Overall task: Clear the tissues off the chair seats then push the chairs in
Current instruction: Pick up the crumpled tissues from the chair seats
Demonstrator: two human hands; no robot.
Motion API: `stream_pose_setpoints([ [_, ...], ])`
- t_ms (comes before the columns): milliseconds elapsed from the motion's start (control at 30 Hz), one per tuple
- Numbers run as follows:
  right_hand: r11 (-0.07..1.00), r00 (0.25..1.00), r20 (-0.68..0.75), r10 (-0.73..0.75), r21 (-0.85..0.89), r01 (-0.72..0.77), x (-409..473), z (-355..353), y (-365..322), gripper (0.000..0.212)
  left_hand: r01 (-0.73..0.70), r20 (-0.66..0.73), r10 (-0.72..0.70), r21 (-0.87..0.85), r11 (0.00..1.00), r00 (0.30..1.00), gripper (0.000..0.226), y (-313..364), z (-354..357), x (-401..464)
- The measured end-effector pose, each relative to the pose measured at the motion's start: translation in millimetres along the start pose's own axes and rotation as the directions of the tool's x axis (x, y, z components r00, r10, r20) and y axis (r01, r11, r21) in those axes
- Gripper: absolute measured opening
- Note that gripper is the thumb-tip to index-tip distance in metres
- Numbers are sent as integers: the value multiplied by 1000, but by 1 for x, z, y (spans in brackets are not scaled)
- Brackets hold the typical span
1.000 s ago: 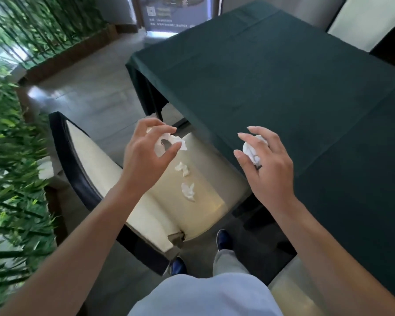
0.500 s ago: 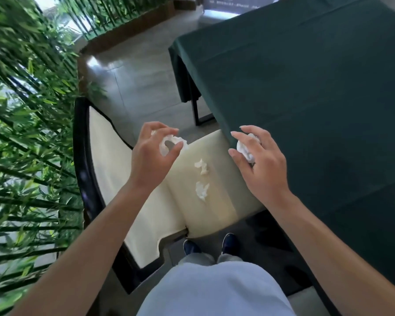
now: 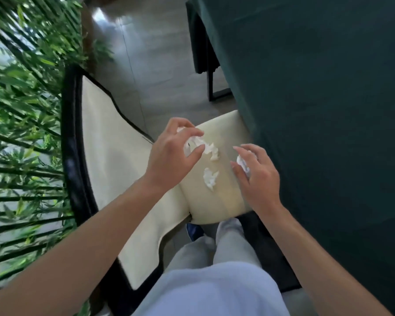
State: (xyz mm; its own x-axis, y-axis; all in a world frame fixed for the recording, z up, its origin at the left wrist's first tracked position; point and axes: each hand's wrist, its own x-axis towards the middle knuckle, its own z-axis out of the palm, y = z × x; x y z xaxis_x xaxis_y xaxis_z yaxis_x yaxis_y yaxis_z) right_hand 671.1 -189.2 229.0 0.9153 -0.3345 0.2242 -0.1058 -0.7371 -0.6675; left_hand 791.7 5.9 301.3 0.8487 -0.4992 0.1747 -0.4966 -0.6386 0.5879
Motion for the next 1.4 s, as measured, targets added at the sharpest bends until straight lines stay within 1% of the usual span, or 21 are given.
stream_pose_setpoints([
  [133, 997, 994, 89, 59, 36, -63, 10, 27, 29, 34, -6, 77, -2, 95, 995, 997, 27, -16, 24, 14],
  [267, 996, 994, 86, 73, 45, -77, 14, 42, 54, 35, 68, 135, -87, 137, 988, 987, 28, -39, 67, 28],
  [333, 993, 989, 106, 101, 48, -107, 13, 51, 65, 36, 105, 171, -131, 154, 983, 977, 29, -51, 91, 33],
  [400, 986, 978, 141, 151, 50, -159, 7, 62, 75, 37, 176, 171, -204, 164, 971, 964, 30, -64, 113, 36],
  [500, 970, 952, 205, 227, 44, -240, -1, 77, 89, 39, 266, 175, -296, 173, 948, 939, 30, -86, 143, 35],
  [600, 963, 930, 269, 249, 36, -268, -4, 94, 107, 45, 293, 227, -335, 199, 935, 914, 31, -109, 172, 31],
  [667, 955, 910, 311, 273, 27, -296, -9, 113, 122, 44, 319, 264, -371, 222, 921, 890, 32, -125, 190, 27],
  [800, 940, 889, 322, 327, -11, -342, -17, 148, 147, 41, 346, 352, -418, 252, 904, 837, 40, -153, 219, 27],
  [900, 940, 886, 320, 336, -54, -337, -24, 169, 158, 41, 345, 389, -417, 243, 907, 822, 42, -170, 238, 33],
  [1100, 919, 837, 382, 391, -114, -377, -25, 205, 176, 45, 298, 421, -375, 240, 924, 826, 43, -196, 280, 50],
  [1233, 922, 813, 437, 385, -144, -359, -26, 228, 181, 45, 254, 445, -334, 231, 939, 831, 44, -212, 304, 57],
  [1400, 940, 806, 483, 341, -167, -297, -25, 248, 182, 49, 206, 458, -304, 250, 946, 836, 49, -228, 320, 61],
])
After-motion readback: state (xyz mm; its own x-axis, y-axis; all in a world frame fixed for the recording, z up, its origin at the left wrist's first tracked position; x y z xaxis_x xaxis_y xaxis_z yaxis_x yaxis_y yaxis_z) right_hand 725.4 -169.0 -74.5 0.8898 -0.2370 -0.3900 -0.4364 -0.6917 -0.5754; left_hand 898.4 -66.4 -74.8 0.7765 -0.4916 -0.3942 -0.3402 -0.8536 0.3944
